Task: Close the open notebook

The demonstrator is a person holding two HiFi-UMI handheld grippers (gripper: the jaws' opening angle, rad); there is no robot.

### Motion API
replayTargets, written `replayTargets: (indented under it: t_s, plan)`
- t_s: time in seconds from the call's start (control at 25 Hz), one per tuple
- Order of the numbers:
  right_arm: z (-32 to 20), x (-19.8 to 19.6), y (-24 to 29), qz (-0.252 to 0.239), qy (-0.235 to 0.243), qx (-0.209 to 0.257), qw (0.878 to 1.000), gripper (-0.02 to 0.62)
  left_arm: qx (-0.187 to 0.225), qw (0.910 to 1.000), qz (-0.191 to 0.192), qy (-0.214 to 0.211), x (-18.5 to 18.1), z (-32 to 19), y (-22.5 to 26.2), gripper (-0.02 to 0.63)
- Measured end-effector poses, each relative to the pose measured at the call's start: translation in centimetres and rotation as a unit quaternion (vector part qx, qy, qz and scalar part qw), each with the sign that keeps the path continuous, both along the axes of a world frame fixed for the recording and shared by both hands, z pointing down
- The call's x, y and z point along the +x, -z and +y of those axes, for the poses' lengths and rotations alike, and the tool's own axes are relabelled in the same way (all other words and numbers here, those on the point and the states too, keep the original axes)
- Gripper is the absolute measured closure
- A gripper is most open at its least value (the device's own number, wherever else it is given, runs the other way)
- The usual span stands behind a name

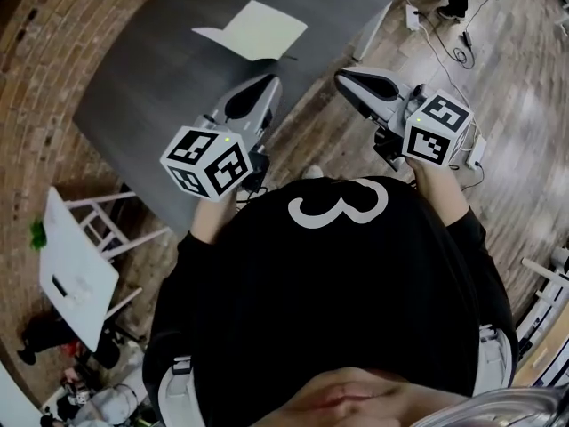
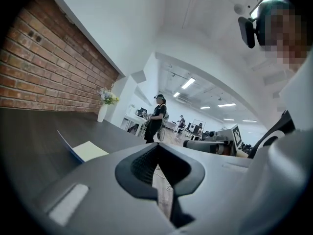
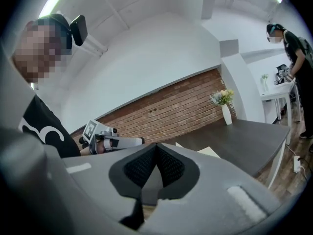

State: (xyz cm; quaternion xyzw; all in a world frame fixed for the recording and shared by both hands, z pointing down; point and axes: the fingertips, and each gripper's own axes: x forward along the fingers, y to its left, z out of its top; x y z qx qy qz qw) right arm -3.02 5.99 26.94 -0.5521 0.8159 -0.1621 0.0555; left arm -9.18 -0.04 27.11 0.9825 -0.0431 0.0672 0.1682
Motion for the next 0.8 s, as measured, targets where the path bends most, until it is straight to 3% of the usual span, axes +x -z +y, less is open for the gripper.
replayTargets:
  t_s: [0.44,0.8]
  plan:
    - [-8.2,2.6,-0.1,-0.003,0.024,-0.001,1.0,0.594,-0.002,0.9987,0.006,0.05,1.1,-9.1,0.2,0.597]
    - [-13.3,3.9,-0.6,-0.005,0.116,0.024,0.993,0.595,-0.016,0.9891,-0.005,0.146,0.6,-13.9,-1.2,0.595]
